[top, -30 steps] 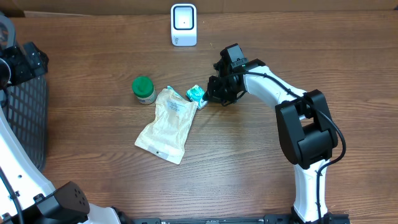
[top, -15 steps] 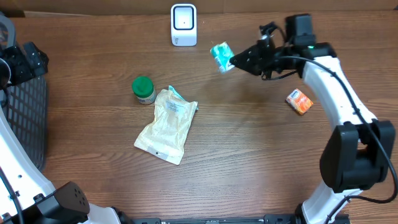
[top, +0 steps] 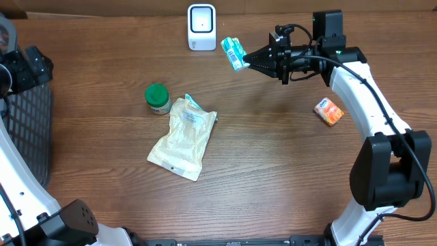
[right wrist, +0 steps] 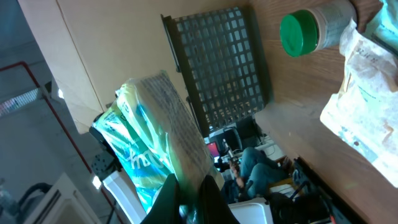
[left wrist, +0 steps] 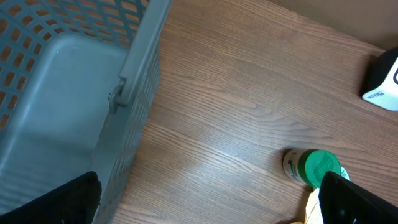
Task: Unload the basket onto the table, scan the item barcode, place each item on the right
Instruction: 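Lift the teal pack to the scanner and hold it under the window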
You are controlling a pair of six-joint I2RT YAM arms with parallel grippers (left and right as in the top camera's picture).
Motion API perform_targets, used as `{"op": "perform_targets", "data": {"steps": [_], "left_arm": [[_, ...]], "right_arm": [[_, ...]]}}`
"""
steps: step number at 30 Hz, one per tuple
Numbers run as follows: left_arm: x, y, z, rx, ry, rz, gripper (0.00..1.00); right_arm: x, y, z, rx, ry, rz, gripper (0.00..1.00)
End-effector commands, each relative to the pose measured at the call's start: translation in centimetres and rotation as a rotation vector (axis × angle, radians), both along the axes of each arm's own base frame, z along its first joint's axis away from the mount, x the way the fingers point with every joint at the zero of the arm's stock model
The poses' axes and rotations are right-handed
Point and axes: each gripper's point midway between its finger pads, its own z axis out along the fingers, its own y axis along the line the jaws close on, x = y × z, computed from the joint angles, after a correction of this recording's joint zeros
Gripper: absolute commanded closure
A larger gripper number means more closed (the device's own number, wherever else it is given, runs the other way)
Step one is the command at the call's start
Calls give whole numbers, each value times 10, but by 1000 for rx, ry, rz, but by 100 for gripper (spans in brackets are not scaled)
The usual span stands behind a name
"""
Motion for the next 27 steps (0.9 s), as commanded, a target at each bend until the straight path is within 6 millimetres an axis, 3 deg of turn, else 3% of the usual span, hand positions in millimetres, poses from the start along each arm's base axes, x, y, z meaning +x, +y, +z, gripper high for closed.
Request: {"op": "perform_targets", "data": {"steps": [1, 4, 10, 15, 19, 23, 27], "left_arm": [[1, -1, 4, 16, -9, -26, 0], [1, -1, 4, 16, -8, -26, 0], [1, -1, 4, 16, -8, -26, 0], [1, -1, 4, 16, -9, -27, 0], [1, -1, 4, 16, -8, -26, 0], [1, -1, 4, 16, -8, -26, 0], [1, -1, 4, 16, -8, -26, 0]], "right_arm": [[1, 4, 2, -5, 3, 0, 96], [6, 11, -9, -72, -96, -26, 96], [6, 35, -53, -323, -178, -70, 96], [13, 46, -61, -504, -279, -104, 96], [33, 32, -39, -722, -414, -185, 96], [68, 9, 14, -1015, -674, -359, 96], [96, 5, 59, -1195, -951, -507, 96]]}}
